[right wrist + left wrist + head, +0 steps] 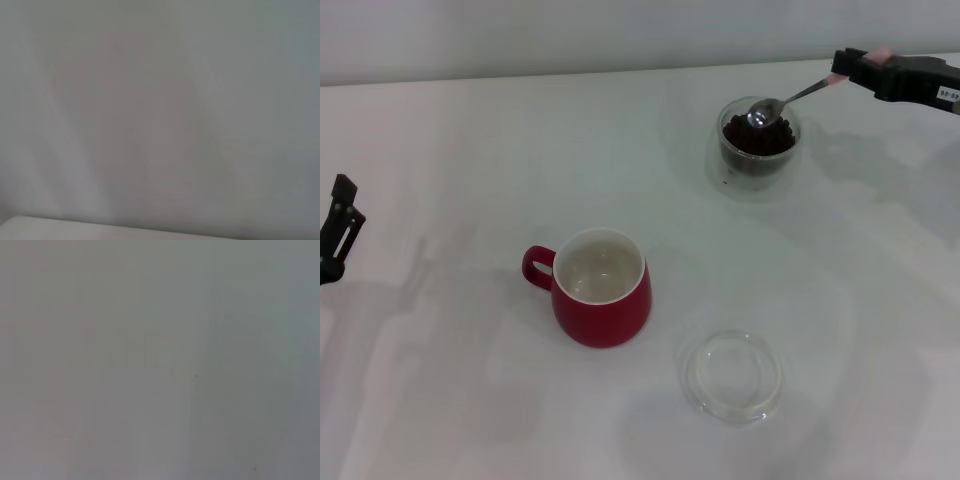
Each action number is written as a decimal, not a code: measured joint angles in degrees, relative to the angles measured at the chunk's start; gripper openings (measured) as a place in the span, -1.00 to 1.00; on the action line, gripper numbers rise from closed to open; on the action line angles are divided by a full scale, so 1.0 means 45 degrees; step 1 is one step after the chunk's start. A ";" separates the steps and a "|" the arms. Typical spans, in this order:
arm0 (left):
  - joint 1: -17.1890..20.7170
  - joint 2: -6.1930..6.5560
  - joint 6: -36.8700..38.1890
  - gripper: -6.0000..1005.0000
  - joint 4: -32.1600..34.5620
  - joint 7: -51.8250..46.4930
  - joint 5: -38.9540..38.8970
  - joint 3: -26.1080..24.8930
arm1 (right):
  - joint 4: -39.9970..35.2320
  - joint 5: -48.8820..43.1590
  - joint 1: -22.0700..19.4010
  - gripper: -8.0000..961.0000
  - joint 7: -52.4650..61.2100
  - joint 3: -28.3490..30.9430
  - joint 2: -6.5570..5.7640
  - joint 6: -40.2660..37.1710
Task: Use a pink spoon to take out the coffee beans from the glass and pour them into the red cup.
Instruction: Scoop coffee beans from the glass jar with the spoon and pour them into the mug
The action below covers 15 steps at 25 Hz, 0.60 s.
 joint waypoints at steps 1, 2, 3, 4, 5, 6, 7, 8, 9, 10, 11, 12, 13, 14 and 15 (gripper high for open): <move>0.0000 0.0000 0.0000 0.74 -0.0001 -0.0001 0.0000 0.0000 | -0.0013 -0.0005 -0.0024 -0.63 -0.0178 0.0001 0.0023 0.0051; 0.0000 0.0000 0.0000 0.73 0.0000 0.0000 0.0000 0.0000 | -0.0049 -0.0009 -0.0060 -0.63 -0.0378 0.0005 0.0059 0.0111; 0.0000 0.0000 0.0000 0.74 0.0000 0.0001 0.0000 0.0000 | -0.0086 -0.0011 -0.0093 -0.63 -0.0546 0.0003 0.0109 0.0146; 0.0000 0.0000 0.0000 0.74 0.0000 0.0000 0.0001 0.0000 | -0.0166 -0.0013 -0.0128 -0.63 -0.0757 0.0010 0.0160 0.0200; 0.0000 0.0000 -0.0001 0.74 0.0000 0.0001 0.0000 0.0000 | -0.0246 -0.0013 -0.0165 -0.63 -0.0908 0.0014 0.0213 0.0247; 0.0000 0.0000 0.0000 0.74 0.0000 0.0002 0.0000 0.0000 | -0.0358 -0.0013 -0.0219 -0.63 -0.1079 0.0024 0.0274 0.0299; 0.0000 0.0000 0.0000 0.74 0.0000 0.0002 0.0000 0.0000 | -0.0449 -0.0013 -0.0262 -0.63 -0.1142 0.0026 0.0312 0.0342; 0.0000 0.0000 0.0000 0.74 0.0000 0.0002 0.0000 0.0000 | -0.0529 -0.0013 -0.0295 -0.63 -0.1188 0.0028 0.0341 0.0386; 0.0000 0.0000 0.0000 0.74 0.0000 0.0003 0.0000 0.0000 | -0.0587 -0.0013 -0.0315 -0.63 -0.1207 0.0028 0.0361 0.0408; 0.0000 0.0000 0.0000 0.74 0.0001 0.0003 0.0000 0.0000 | -0.0621 -0.0013 -0.0331 -0.63 -0.1231 0.0030 0.0374 0.0454; 0.0000 0.0000 -0.0001 0.74 0.0001 0.0004 0.0000 0.0000 | -0.0637 -0.0013 -0.0334 -0.63 -0.1258 0.0028 0.0380 0.0475; 0.0000 0.0000 0.0000 0.74 0.0001 0.0004 0.0000 0.0000 | -0.0636 -0.0013 -0.0337 -0.63 -0.1302 0.0017 0.0381 0.0488; 0.0000 0.0000 0.0000 0.74 0.0001 0.0004 0.0000 0.0000 | -0.0633 -0.0012 -0.0343 -0.63 -0.1361 -0.0001 0.0382 0.0514; 0.0000 0.0000 0.0000 0.74 0.0001 0.0004 0.0000 0.0000 | -0.0618 -0.0012 -0.0360 -0.63 -0.1445 -0.0031 0.0394 0.0562; 0.0002 0.0000 0.0000 0.74 0.0000 0.0005 0.0000 0.0000 | -0.0613 -0.0026 -0.0384 -0.63 -0.1529 -0.0052 0.0418 0.0601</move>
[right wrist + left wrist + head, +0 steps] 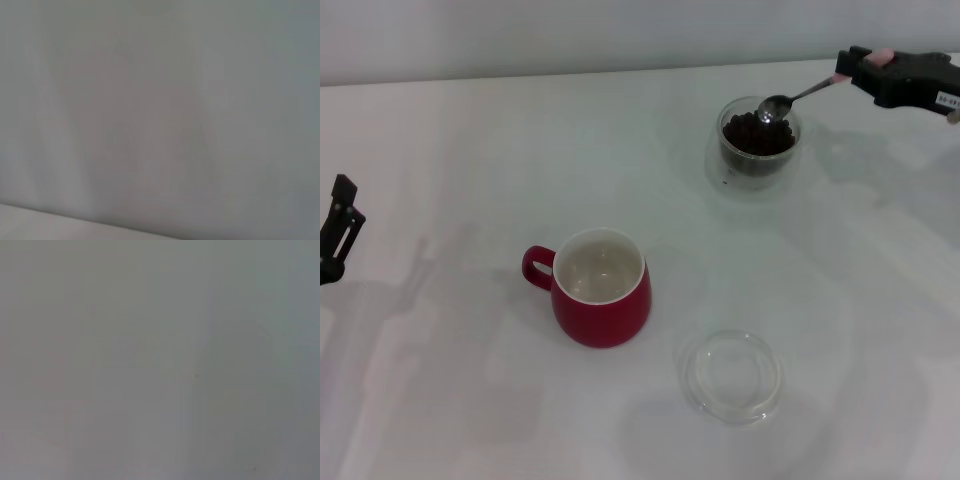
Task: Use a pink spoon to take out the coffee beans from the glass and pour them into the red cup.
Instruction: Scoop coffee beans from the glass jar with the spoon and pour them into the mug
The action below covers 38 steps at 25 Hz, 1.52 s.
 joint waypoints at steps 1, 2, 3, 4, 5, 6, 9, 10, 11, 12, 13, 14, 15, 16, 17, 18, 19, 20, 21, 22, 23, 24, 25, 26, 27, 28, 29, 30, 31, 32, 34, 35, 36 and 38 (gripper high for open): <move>0.0006 0.0000 0.0000 0.74 0.0000 -0.0001 0.0000 0.0000 | 0.0002 -0.0066 -0.0030 -0.63 -0.0092 -0.0014 0.0043 0.0052; 0.0016 0.0000 -0.0001 0.74 0.0000 -0.0001 0.0000 0.0000 | -0.0001 -0.0145 -0.0047 -0.63 -0.0130 -0.0014 0.0083 0.0088; 0.0021 0.0000 -0.0001 0.74 0.0001 -0.0001 0.0000 -0.0001 | -0.0017 -0.0265 -0.0065 -0.63 -0.0165 -0.0012 0.0128 0.0128; 0.0025 0.0000 0.0000 0.74 0.0000 0.0000 0.0000 0.0000 | -0.0033 -0.0381 -0.0066 -0.63 -0.0169 -0.0012 0.0165 0.0177; 0.0026 0.0000 0.0000 0.74 0.0000 0.0000 0.0000 0.0000 | -0.0035 -0.0448 -0.0068 -0.63 -0.0170 -0.0016 0.0190 0.0216; 0.0026 0.0000 0.0000 0.73 0.0001 0.0000 0.0000 0.0000 | -0.0037 -0.0496 -0.0069 -0.63 -0.0171 -0.0028 0.0207 0.0258; 0.0024 0.0000 -0.0001 0.74 0.0000 0.0000 0.0000 0.0000 | -0.0038 -0.0578 -0.0070 -0.63 -0.0172 -0.0065 0.0222 0.0301; 0.0023 0.0000 0.0000 0.74 0.0001 0.0000 0.0001 0.0000 | -0.0038 -0.0581 -0.0070 -0.63 -0.0163 -0.0069 0.0223 0.0297; 0.0021 0.0000 -0.0001 0.74 0.0001 -0.0001 0.0000 -0.0001 | -0.0030 -0.0586 -0.0071 -0.63 -0.0139 -0.0070 0.0224 0.0283; 0.0021 0.0000 -0.0001 0.74 0.0001 0.0000 0.0001 0.0000 | -0.0015 -0.0590 -0.0070 -0.63 -0.0104 -0.0073 0.0226 0.0267; 0.0013 0.0000 0.0000 0.74 0.0000 0.0000 0.0000 -0.0001 | 0.0003 -0.0596 -0.0071 -0.63 -0.0072 -0.0074 0.0226 0.0247; 0.0011 0.0000 0.0000 0.74 0.0000 0.0000 0.0000 -0.0001 | 0.0016 -0.0600 -0.0070 -0.62 -0.0046 -0.0076 0.0227 0.0227; 0.0006 0.0000 -0.0001 0.74 0.0001 0.0000 0.0000 0.0000 | 0.0033 -0.0611 -0.0071 -0.62 0.0035 -0.0092 0.0226 0.0203; 0.0002 0.0000 0.0000 0.74 0.0001 0.0000 0.0000 -0.0001 | 0.0034 -0.0646 -0.0070 -0.62 0.0172 -0.0137 0.0226 0.0194; 0.0001 0.0000 -0.0001 0.74 0.0001 0.0000 0.0001 0.0000 | 0.0030 -0.0741 -0.0065 -0.62 0.0375 -0.0205 0.0222 0.0186; 0.0000 0.0000 0.0000 0.74 0.0001 0.0000 0.0000 0.0000 | 0.0013 -0.0917 -0.0035 -0.62 0.0663 -0.0291 0.0198 0.0187; -0.0002 0.0000 -0.0001 0.74 0.0001 0.0000 0.0001 0.0000 | -0.0008 -0.1118 0.0001 -0.62 0.0946 -0.0345 0.0177 0.0188; -0.0006 0.0000 0.0000 0.74 0.0001 0.0000 0.0001 0.0000 | -0.0031 -0.1345 0.0055 -0.62 0.1287 -0.0382 0.0149 0.0197; -0.0010 0.0000 0.0000 0.74 0.0001 0.0000 0.0000 0.0000 | -0.0033 -0.1505 0.0118 -0.62 0.1616 -0.0388 0.0114 0.0194; -0.0012 0.0000 0.0000 0.74 0.0001 -0.0001 0.0001 -0.0001 | -0.0033 -0.1618 0.0171 -0.62 0.1890 -0.0389 0.0077 0.0190; -0.0013 0.0000 -0.0001 0.74 -0.0001 0.0000 0.0000 -0.0001 | -0.0033 -0.1647 0.0206 -0.62 0.2073 -0.0388 0.0051 0.0184; -0.0009 0.0000 -0.0001 0.74 -0.0006 0.0000 0.0001 0.0000 | -0.0034 -0.1659 0.0228 -0.62 0.2239 -0.0388 0.0031 0.0175; 0.0000 0.0000 -0.0001 0.74 -0.0011 0.0000 0.0001 0.0000 | -0.0033 -0.1663 0.0235 -0.62 0.2406 -0.0388 0.0023 0.0165; 0.0003 0.0000 -0.0001 0.74 -0.0014 0.0000 0.0000 -0.0001 | -0.0035 -0.1665 0.0250 -0.62 0.2598 -0.0388 0.0014 0.0165; 0.0009 0.0000 -0.0001 0.74 -0.0016 0.0000 0.0001 0.0000 | -0.0037 -0.1671 0.0262 -0.62 0.2743 -0.0388 0.0009 0.0163; 0.0012 0.0000 0.0000 0.74 -0.0017 0.0000 0.0001 -0.0001 | -0.0038 -0.1703 0.0278 -0.62 0.3003 -0.0388 -0.0002 0.0159; 0.0013 0.0000 0.0000 0.74 -0.0020 -0.0001 0.0001 0.0000 | -0.0039 -0.1779 0.0301 -0.62 0.3278 -0.0389 -0.0020 0.0149; 0.0014 0.0000 -0.0001 0.74 -0.0023 -0.0001 0.0001 0.0000 | -0.0040 -0.1872 0.0326 -0.62 0.3570 -0.0388 -0.0047 0.0140; 0.0016 0.0000 -0.0001 0.74 -0.0028 -0.0001 0.0001 0.0000 | -0.0041 -0.1992 0.0355 -0.62 0.3880 -0.0388 -0.0079 0.0128; 0.0016 0.0000 -0.0001 0.74 -0.0031 0.0000 0.0001 -0.0001 | -0.0042 -0.2137 0.0396 -0.62 0.4243 -0.0388 -0.0131 0.0090; 0.0018 0.0000 -0.0001 0.74 -0.0042 0.0001 0.0003 -0.0001 | -0.0045 -0.2457 0.0493 -0.62 0.4875 -0.0388 -0.0212 -0.0014; 0.0018 0.0000 -0.0002 0.74 -0.0043 0.0000 0.0006 -0.0001 | -0.0046 -0.2554 0.0540 -0.62 0.5108 -0.0389 -0.0240 -0.0068; 0.0015 0.0000 -0.0004 0.74 -0.0043 0.0000 0.0012 -0.0001 | -0.0046 -0.2637 0.0597 -0.62 0.5351 -0.0388 -0.0273 -0.0140; 0.0008 0.0000 -0.0007 0.74 -0.0043 0.0000 0.0023 -0.0001 | 0.0028 -0.2729 0.0699 -0.62 0.5831 -0.0388 -0.0333 -0.0214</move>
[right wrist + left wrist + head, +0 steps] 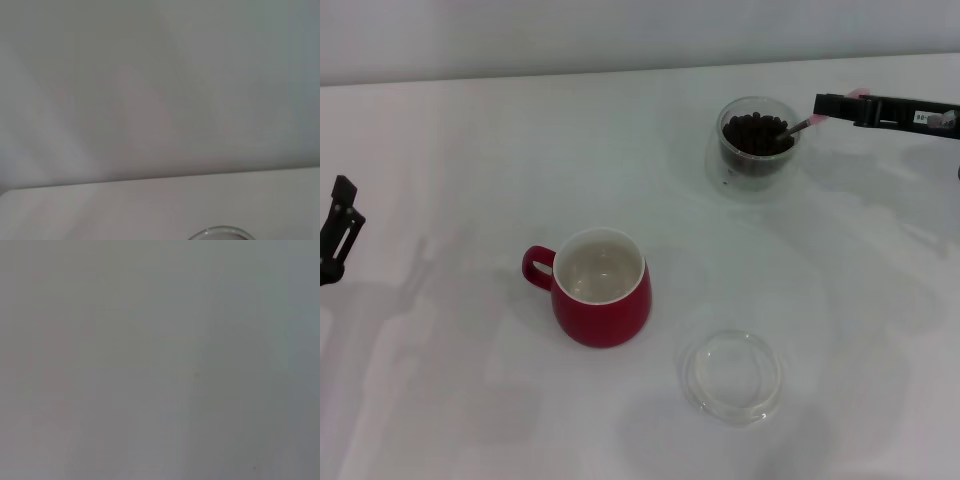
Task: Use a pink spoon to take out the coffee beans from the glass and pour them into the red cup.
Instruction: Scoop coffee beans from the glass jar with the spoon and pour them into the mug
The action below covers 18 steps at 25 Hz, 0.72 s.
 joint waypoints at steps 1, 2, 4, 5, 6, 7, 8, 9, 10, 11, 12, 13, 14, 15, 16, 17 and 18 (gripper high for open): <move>-0.0001 0.0000 -0.0002 0.74 0.0000 0.0000 0.0004 0.0001 | 0.0041 -0.0067 0.0051 -0.62 0.0272 0.0002 -0.0022 -0.0013; -0.0002 0.0000 -0.0002 0.74 0.0000 0.0000 0.0010 0.0003 | 0.0079 -0.0158 0.0102 -0.62 0.0591 0.0003 -0.0051 -0.0021; -0.0009 0.0000 -0.0002 0.74 0.0000 0.0000 0.0013 0.0008 | 0.0119 -0.0313 0.0182 -0.62 0.1161 0.0009 -0.0117 -0.0058; -0.0016 0.0000 -0.0002 0.74 0.0001 0.0000 0.0015 0.0011 | 0.0128 -0.0360 0.0207 -0.62 0.1370 0.0013 -0.0147 -0.0107; -0.0019 0.0000 -0.0002 0.74 0.0002 0.0000 0.0017 0.0016 | 0.0132 -0.0385 0.0222 -0.62 0.1495 0.0017 -0.0165 -0.0135; -0.0025 0.0000 -0.0002 0.74 0.0003 0.0000 0.0022 0.0020 | 0.0141 -0.0393 0.0239 -0.62 0.1590 0.0030 -0.0187 -0.0156; -0.0027 0.0000 -0.0002 0.73 0.0005 -0.0001 0.0033 0.0021 | 0.0159 -0.0397 0.0252 -0.62 0.1666 0.0043 -0.0202 -0.0175; -0.0028 0.0000 -0.0001 0.74 0.0005 0.0000 0.0043 0.0020 | 0.0199 -0.0398 0.0271 -0.62 0.1768 0.0064 -0.0224 -0.0179; -0.0029 0.0000 -0.0001 0.74 0.0006 0.0000 0.0050 0.0021 | 0.0272 -0.0401 0.0295 -0.62 0.1883 0.0081 -0.0252 -0.0184; -0.0029 0.0000 -0.0001 0.74 0.0006 0.0000 0.0054 0.0020 | 0.0373 -0.0407 0.0330 -0.62 0.2028 0.0095 -0.0291 -0.0186; -0.0029 0.0000 -0.0001 0.74 0.0006 0.0000 0.0058 0.0016 | 0.0454 -0.0413 0.0360 -0.62 0.2102 0.0098 -0.0316 -0.0185; -0.0030 0.0000 0.0000 0.74 0.0006 -0.0001 0.0059 0.0017 | 0.0555 -0.0417 0.0399 -0.62 0.2192 0.0105 -0.0345 -0.0185; -0.0030 0.0000 0.0000 0.74 0.0006 0.0000 0.0059 0.0016 | 0.0641 -0.0420 0.0425 -0.62 0.2273 0.0109 -0.0362 -0.0186; -0.0030 0.0000 0.0001 0.74 0.0006 0.0000 0.0059 0.0016 | 0.0697 -0.0420 0.0448 -0.62 0.2347 0.0119 -0.0373 -0.0184; -0.0030 0.0000 0.0001 0.74 0.0006 -0.0001 0.0058 0.0015 | 0.0740 -0.0421 0.0464 -0.62 0.2439 0.0127 -0.0379 -0.0172; -0.0030 0.0000 0.0002 0.74 0.0006 0.0000 0.0058 0.0009 | 0.0776 -0.0420 0.0470 -0.62 0.2542 0.0131 -0.0378 -0.0158; -0.0030 0.0000 0.0004 0.74 0.0006 0.0000 0.0059 0.0006 | 0.0794 -0.0421 0.0473 -0.62 0.2628 0.0141 -0.0378 -0.0140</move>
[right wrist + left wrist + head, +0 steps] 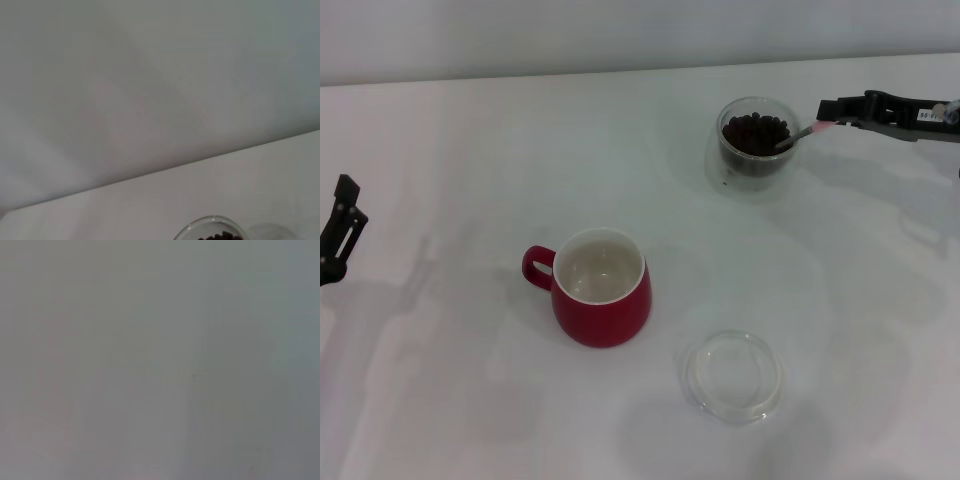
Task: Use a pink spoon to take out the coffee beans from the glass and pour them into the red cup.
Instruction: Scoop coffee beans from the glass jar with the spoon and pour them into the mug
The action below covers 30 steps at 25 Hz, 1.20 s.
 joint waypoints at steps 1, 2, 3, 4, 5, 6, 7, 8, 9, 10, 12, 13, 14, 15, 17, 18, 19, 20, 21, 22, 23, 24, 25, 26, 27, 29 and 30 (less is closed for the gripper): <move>0.0000 0.0000 0.0001 0.74 0.0000 0.0000 0.0000 0.0000 | 0.0016 0.0000 0.0001 -0.62 0.0084 0.0032 0.0001 0.0022; 0.0000 0.0000 0.0003 0.74 0.0000 0.0000 0.0000 -0.0001 | 0.0052 0.0000 0.0002 -0.62 0.0144 0.0120 0.0000 0.0034; 0.0000 0.0000 0.0003 0.74 0.0000 0.0000 -0.0005 -0.0001 | 0.0117 0.0000 0.0008 -0.62 0.0183 0.0273 0.0000 0.0022; 0.0000 0.0000 0.0000 0.73 -0.0001 0.0000 -0.0021 -0.0001 | 0.0181 0.0000 0.0010 -0.62 0.0206 0.0439 0.0000 0.0029; 0.0001 0.0000 -0.0010 0.74 -0.0001 0.0000 -0.0041 -0.0005 | 0.0273 0.0002 0.0017 -0.62 0.0222 0.0616 0.0006 0.0005; 0.0004 0.0000 -0.0020 0.74 0.0000 0.0000 -0.0055 -0.0006 | 0.0361 0.0007 0.0021 -0.61 0.0239 0.0744 0.0010 -0.0023; 0.0008 0.0000 -0.0026 0.74 -0.0001 0.0000 -0.0062 -0.0006 | 0.0533 0.0043 0.0028 -0.61 0.0274 0.0842 -0.0005 -0.0059; 0.0015 0.0000 -0.0030 0.74 -0.0001 0.0000 -0.0063 -0.0006 | 0.0533 0.0043 0.0028 -0.61 0.0274 0.0842 -0.0005 -0.0059; 0.0019 0.0000 -0.0030 0.74 -0.0001 0.0000 -0.0063 -0.0006 | 0.0649 0.0068 0.0035 -0.61 0.0325 0.0848 -0.0029 -0.0065; 0.0019 0.0000 -0.0030 0.74 -0.0001 0.0000 -0.0063 -0.0007 | 0.0727 0.0091 0.0044 -0.61 0.0387 0.0871 -0.0047 -0.0067; 0.0020 0.0000 -0.0030 0.74 -0.0001 0.0000 -0.0063 -0.0007 | 0.0867 0.0125 0.0058 -0.61 0.0519 0.0938 -0.0065 -0.0066; 0.0020 0.0000 -0.0030 0.74 -0.0001 0.0000 -0.0063 -0.0006 | 0.0905 0.0131 0.0061 -0.61 0.0553 0.0986 -0.0066 -0.0066; 0.0020 0.0000 -0.0030 0.74 -0.0001 0.0000 -0.0063 -0.0006 | 0.0931 0.0137 0.0062 -0.61 0.0571 0.1035 -0.0064 -0.0068; 0.0020 0.0000 -0.0026 0.74 -0.0001 0.0000 -0.0063 -0.0007 | 0.0941 0.0144 0.0064 -0.61 0.0576 0.1083 -0.0064 -0.0078; 0.0021 0.0000 -0.0006 0.74 -0.0001 0.0000 -0.0063 -0.0006 | 0.0950 0.0151 0.0078 -0.61 0.0578 0.1228 -0.0046 -0.0170; 0.0022 0.0000 0.0001 0.74 -0.0001 0.0000 -0.0063 -0.0006 | 0.0953 0.0156 0.0099 -0.61 0.0582 0.1306 -0.0034 -0.0240; 0.0026 0.0000 0.0005 0.74 -0.0002 0.0000 -0.0063 -0.0006 | 0.0954 0.0161 0.0125 -0.61 0.0586 0.1351 -0.0031 -0.0287; 0.0028 0.0000 0.0008 0.74 -0.0001 0.0000 -0.0063 -0.0006 | 0.0955 0.0162 0.0146 -0.61 0.0591 0.1370 -0.0032 -0.0322; 0.0030 0.0000 0.0008 0.73 -0.0001 0.0000 -0.0063 -0.0006 | 0.0957 0.0162 0.0168 -0.61 0.0618 0.1374 -0.0036 -0.0346; 0.0029 0.0000 0.0008 0.74 -0.0002 0.0000 -0.0063 -0.0006 | 0.0965 0.0164 0.0193 -0.61 0.0659 0.1377 -0.0043 -0.0367; 0.0027 0.0000 0.0008 0.74 -0.0001 -0.0001 -0.0063 -0.0006 | 0.0998 0.0166 0.0217 -0.61 0.0717 0.1379 -0.0053 -0.0390; 0.0025 0.0000 0.0009 0.74 -0.0001 0.0000 -0.0063 -0.0006 | 0.1064 0.0167 0.0255 -0.61 0.0791 0.1382 -0.0072 -0.0430; 0.0023 0.0000 0.0008 0.74 -0.0001 0.0000 -0.0063 -0.0006 | 0.1145 0.0169 0.0300 -0.61 0.0860 0.1390 -0.0095 -0.0482; 0.0023 0.0000 0.0008 0.74 -0.0001 0.0000 -0.0063 -0.0006 | 0.1286 0.0169 0.0375 -0.61 0.0915 0.1422 -0.0127 -0.0540; 0.0021 0.0000 0.0009 0.74 -0.0001 0.0000 -0.0062 -0.0006 | 0.1434 0.0172 0.0460 -0.61 0.0966 0.1467 -0.0168 -0.0601; 0.0020 0.0000 0.0009 0.74 -0.0002 0.0000 -0.0063 -0.0006 | 0.1788 0.0176 0.0637 -0.61 0.1027 0.1589 -0.0255 -0.0672; 0.0020 0.0000 0.0009 0.74 -0.0002 0.0000 -0.0063 -0.0006 | 0.1960 0.0177 0.0721 -0.61 0.1044 0.1637 -0.0301 -0.0685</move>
